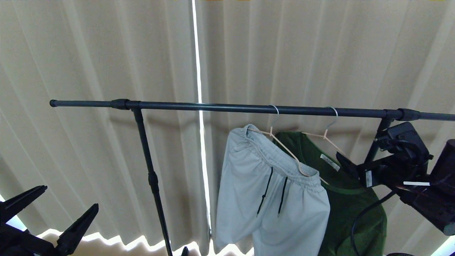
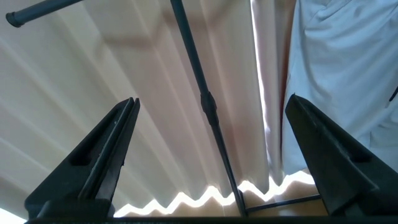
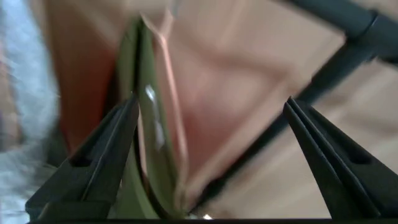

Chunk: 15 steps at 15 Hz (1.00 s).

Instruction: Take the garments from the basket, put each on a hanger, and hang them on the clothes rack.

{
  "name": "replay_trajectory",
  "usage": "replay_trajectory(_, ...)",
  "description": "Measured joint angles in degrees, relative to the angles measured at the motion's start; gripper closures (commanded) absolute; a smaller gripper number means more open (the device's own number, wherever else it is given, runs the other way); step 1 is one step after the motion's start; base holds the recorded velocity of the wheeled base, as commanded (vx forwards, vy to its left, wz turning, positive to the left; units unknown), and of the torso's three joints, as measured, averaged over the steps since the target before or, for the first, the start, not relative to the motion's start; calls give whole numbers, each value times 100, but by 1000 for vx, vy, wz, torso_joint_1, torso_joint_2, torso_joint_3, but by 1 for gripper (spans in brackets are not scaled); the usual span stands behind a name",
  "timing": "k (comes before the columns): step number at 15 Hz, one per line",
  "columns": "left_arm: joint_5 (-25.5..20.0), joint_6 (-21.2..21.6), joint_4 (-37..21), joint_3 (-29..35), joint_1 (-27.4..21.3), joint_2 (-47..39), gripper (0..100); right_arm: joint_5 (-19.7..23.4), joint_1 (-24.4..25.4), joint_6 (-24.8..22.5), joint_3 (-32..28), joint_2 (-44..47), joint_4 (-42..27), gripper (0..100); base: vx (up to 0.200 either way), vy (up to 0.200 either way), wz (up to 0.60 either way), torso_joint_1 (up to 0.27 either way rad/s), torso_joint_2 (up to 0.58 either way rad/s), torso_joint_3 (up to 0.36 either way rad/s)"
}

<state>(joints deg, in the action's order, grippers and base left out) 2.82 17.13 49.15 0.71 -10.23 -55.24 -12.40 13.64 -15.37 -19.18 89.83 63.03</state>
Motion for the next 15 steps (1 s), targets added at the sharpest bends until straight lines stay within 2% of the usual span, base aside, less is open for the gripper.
replay_trajectory(3,5,0,-5,0,-2,-24,0,110,-11,200,315,33,1250,0,0,0,0,0,0,0)
replay_trajectory(6,13,-2,0,23,10,-20,0,118,-15,399,562,-11,1821,0,0,0,0,0,0,0)
replay_trajectory(11,51,-6,4,105,312,6,0,160,-4,413,1347,-618,1975,0,0,0,0,0,0,0)
replay_trajectory(13,74,-71,-5,135,599,41,0,244,-4,555,1694,-979,1919,0,0,0,0,0,0,0)
replay_trajectory(15,150,-165,-230,20,983,284,0,279,-4,780,1849,-1488,1573,0,0,0,0,0,0,0)
